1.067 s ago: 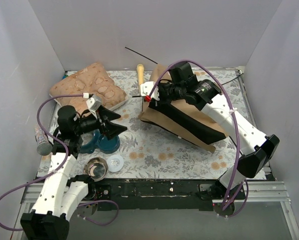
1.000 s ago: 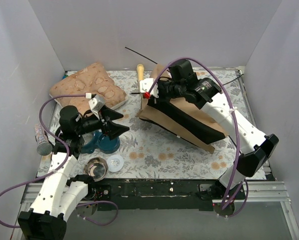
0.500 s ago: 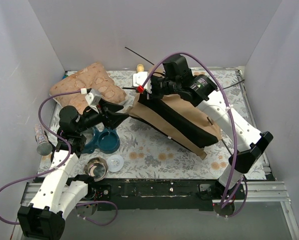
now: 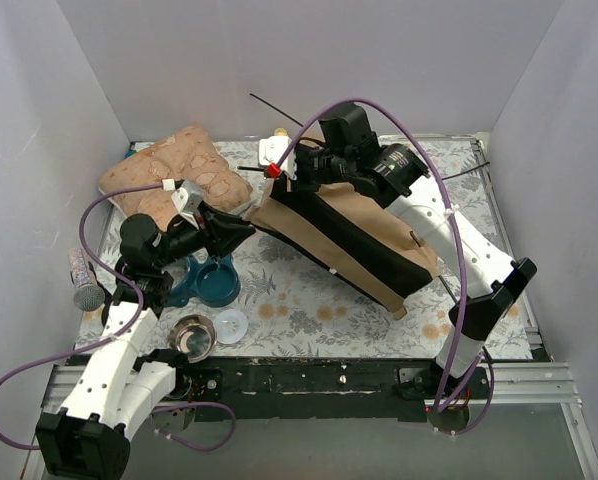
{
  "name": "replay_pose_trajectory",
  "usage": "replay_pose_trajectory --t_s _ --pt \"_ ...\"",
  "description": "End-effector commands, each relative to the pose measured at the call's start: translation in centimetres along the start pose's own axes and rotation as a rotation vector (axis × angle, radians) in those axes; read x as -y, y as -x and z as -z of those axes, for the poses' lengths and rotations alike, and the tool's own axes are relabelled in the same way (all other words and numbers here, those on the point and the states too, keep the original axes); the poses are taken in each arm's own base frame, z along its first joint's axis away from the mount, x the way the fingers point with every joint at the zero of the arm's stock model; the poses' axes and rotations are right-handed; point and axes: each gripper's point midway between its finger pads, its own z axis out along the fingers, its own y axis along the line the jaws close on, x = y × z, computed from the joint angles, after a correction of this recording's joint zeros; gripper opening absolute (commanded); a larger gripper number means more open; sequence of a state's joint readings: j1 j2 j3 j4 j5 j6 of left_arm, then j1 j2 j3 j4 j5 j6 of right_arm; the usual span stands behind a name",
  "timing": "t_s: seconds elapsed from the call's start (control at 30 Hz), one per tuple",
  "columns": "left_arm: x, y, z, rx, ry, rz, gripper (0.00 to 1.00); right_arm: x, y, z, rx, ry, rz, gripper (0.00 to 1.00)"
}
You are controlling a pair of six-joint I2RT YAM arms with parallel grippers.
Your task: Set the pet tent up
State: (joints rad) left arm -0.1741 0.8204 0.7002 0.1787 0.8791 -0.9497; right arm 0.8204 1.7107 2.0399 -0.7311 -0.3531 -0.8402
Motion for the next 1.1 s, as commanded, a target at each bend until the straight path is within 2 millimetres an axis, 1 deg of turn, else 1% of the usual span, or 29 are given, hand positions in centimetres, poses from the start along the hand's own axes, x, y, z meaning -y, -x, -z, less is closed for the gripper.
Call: replay_pose_trajectory --t_s 0.0,0.03,0.07,0.13,0.27,0.33,0.43,0.5,0.57,0.63,0.67,0.73,0.8,0.83,0.93,1.03,1.07 --pt "0.5 0.5 0.6 0.005 0.020 -0.040 0.29 2.3 3.2 1.0 0.080 -0.081 0.050 0.01" --pt "0.5 0.5 0.6 0.009 0.024 -0.039 0.30 2.2 3.2 1.0 0.080 -0.079 0.050 0.01" --pt "0.5 0.7 0.6 0.019 0.027 -0.034 0.33 2.1 3.3 1.0 0.081 -0.075 0.050 0.01" --pt "0.2 0.9 0.5 0.043 0.043 -0.005 0.41 2.1 3.5 0.8 0.083 -0.080 0.048 0.01" --pt "-0.2 1.4 0.1 0.099 0.050 0.070 0.58 2.5 4.6 0.9 0.106 -0.099 0.034 0.01" --pt "-0.2 1.5 -0.2 0.112 0.039 0.105 0.60 2.9 5.1 1.2 0.114 -0.115 0.027 0.01" --pt "-0.6 1.6 -0.5 0.136 0.042 0.136 0.60 3.1 5.4 1.4 0.117 -0.125 0.020 0.01" --pt "-1.0 1.9 -0.7 0.155 0.050 0.147 0.56 3.0 5.3 1.4 0.113 -0.124 0.020 0.01" --pt "-1.1 2.5 -0.8 0.174 0.047 0.152 0.49 2.9 5.2 1.4 0.110 -0.121 0.021 0.01" --pt "-0.9 3.2 -0.9 0.184 0.027 0.153 0.38 2.8 5.0 1.4 0.104 -0.116 0.031 0.01" --pt "-0.5 3.4 -1.0 0.181 0.004 0.143 0.30 2.9 4.8 1.5 0.096 -0.119 0.039 0.01" --pt "-0.2 3.8 -0.8 0.173 -0.008 0.121 0.01 2.7 3.9 1.3 0.059 -0.113 0.060 0.01" --pt "0.2 3.7 -0.4 0.151 -0.012 0.092 0.00 2.4 2.5 0.9 0.008 -0.106 0.083 0.01" --pt "0.3 3.3 -0.2 0.127 -0.014 0.076 0.00 2.1 1.6 0.9 -0.021 -0.103 0.101 0.01" --pt "0.2 2.7 0.9 0.077 0.035 0.025 0.00 0.5 -1.1 0.5 -0.101 -0.048 0.147 0.01" --pt "-0.3 2.6 2.0 0.031 0.094 -0.072 0.00 -2.0 -3.8 0.2 -0.170 0.040 0.166 0.01" --pt "-0.7 2.8 2.1 0.022 0.117 -0.105 0.00 -2.6 -4.3 0.2 -0.184 0.063 0.164 0.01"
